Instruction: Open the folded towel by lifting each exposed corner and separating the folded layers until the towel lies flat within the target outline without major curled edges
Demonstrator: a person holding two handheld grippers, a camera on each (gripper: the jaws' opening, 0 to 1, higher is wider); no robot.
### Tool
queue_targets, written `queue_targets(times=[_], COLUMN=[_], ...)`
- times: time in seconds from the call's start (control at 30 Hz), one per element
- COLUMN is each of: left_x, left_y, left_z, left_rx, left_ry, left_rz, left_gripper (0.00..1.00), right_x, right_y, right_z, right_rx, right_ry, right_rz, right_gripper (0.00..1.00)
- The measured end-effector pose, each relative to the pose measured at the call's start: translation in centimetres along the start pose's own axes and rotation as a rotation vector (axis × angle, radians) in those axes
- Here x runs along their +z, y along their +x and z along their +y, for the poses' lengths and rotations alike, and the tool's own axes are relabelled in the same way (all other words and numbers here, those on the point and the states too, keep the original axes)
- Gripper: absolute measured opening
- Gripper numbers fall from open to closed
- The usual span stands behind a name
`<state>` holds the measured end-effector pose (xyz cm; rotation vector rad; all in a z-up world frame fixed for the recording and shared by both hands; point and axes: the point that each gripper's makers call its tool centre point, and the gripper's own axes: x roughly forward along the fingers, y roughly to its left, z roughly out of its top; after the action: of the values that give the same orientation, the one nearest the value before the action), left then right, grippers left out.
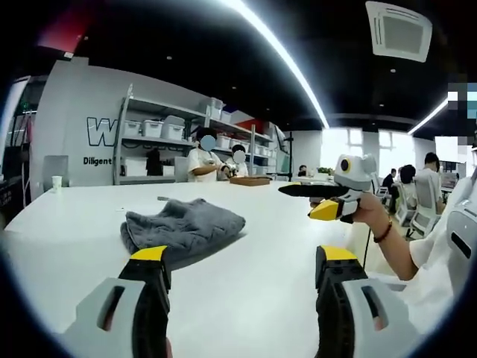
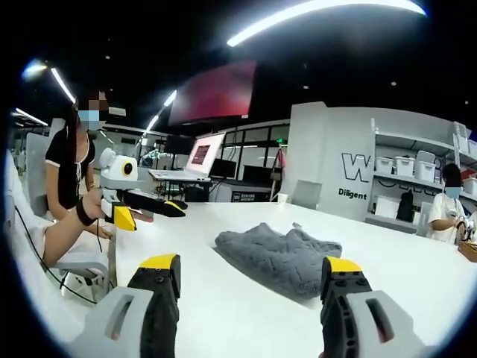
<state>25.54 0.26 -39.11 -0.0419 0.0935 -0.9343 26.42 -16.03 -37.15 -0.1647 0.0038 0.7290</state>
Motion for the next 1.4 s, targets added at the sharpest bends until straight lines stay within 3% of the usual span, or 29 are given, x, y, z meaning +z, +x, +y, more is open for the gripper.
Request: queue_targets(times=[0.73, 0.83, 1.4], left_x=[0.4, 0.0, 0.5], left_y=[1.2, 1.3, 2.7], left_z=[0.4, 0.3, 0.3], left_rx=[-0.009, 0.005, -0.028], left_ry=[0.001, 0.089, 0.022], left_rz=[0.006, 0.044, 0.030], left_gripper=[0.77, 0.78, 0.77], right_x=[0.2, 0.3, -1.2], right_y=[1.3, 1.3, 1.9], right_z=[-1.0, -0.9, -1.5], right_rx=[0.005, 0.009, 0.004], right_ry=[0.001, 0.000, 0.014], right_rz=[0.012, 0.010, 0.047], right_gripper=[0.73, 0.72, 0.72])
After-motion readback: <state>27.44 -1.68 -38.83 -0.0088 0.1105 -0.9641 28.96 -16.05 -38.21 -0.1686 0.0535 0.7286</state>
